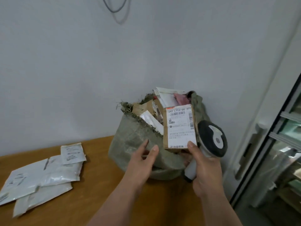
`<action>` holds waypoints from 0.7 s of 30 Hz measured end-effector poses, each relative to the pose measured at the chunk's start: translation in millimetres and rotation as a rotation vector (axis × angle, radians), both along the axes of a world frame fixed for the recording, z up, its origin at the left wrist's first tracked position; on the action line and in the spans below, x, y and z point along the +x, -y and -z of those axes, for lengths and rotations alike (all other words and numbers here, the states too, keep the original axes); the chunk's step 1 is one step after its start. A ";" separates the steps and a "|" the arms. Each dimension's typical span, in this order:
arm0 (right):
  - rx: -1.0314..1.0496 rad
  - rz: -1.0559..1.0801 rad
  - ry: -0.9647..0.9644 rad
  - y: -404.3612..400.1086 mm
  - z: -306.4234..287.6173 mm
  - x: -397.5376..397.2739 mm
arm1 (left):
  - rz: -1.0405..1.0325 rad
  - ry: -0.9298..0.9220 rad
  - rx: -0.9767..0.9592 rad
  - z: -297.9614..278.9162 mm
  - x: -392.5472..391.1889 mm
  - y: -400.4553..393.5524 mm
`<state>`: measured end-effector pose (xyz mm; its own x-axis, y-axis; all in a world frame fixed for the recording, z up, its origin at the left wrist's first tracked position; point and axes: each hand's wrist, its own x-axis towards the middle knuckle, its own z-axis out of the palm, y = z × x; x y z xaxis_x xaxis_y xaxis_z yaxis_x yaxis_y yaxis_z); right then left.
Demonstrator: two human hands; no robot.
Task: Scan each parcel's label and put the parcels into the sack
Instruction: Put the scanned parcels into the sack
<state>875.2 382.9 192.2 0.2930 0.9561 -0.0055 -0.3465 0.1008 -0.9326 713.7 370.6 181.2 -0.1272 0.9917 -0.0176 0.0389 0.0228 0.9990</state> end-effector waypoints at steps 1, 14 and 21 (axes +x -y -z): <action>-0.009 0.038 0.007 -4.6 0.9 6.4 | -0.012 -0.101 0.016 1.0 0.6 -7.8; 0.008 -0.031 0.040 -115.1 5.6 62.0 | -0.071 -1.019 -0.047 14.0 35.8 -105.2; 0.017 -0.191 0.186 -182.5 15.3 58.3 | -0.486 -0.752 0.142 15.5 47.1 -127.9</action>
